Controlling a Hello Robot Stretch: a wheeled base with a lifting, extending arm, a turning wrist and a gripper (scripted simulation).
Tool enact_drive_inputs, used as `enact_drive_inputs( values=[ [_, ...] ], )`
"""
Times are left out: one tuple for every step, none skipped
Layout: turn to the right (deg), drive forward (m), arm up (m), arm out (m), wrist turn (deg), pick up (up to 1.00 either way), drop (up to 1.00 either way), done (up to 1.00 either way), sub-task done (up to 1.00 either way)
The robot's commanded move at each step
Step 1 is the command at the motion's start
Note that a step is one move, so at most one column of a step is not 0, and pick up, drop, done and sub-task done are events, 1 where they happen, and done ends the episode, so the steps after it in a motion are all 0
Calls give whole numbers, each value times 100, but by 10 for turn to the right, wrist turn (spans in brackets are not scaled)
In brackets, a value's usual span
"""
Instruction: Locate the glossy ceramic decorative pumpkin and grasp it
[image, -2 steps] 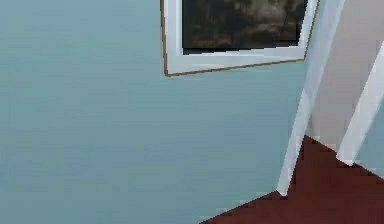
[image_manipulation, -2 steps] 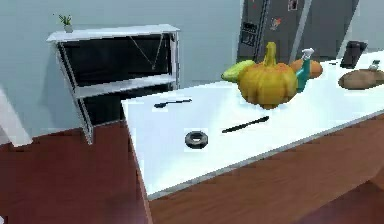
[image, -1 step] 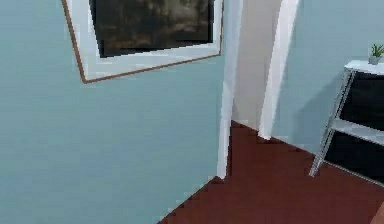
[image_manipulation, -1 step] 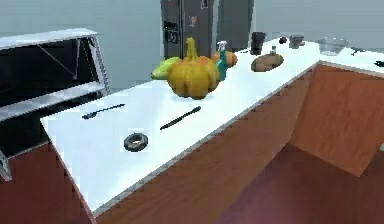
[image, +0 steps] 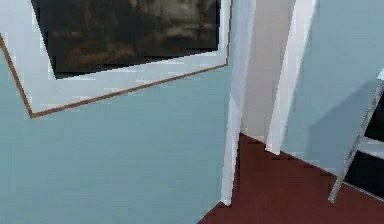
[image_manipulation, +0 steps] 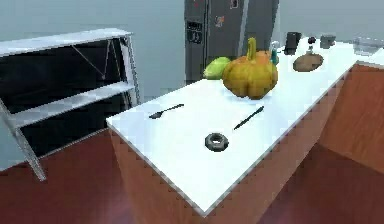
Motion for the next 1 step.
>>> enact_drive_inputs(
  values=[
    [420, 0, 0, 0, 0, 0, 0, 0, 0]
  ],
)
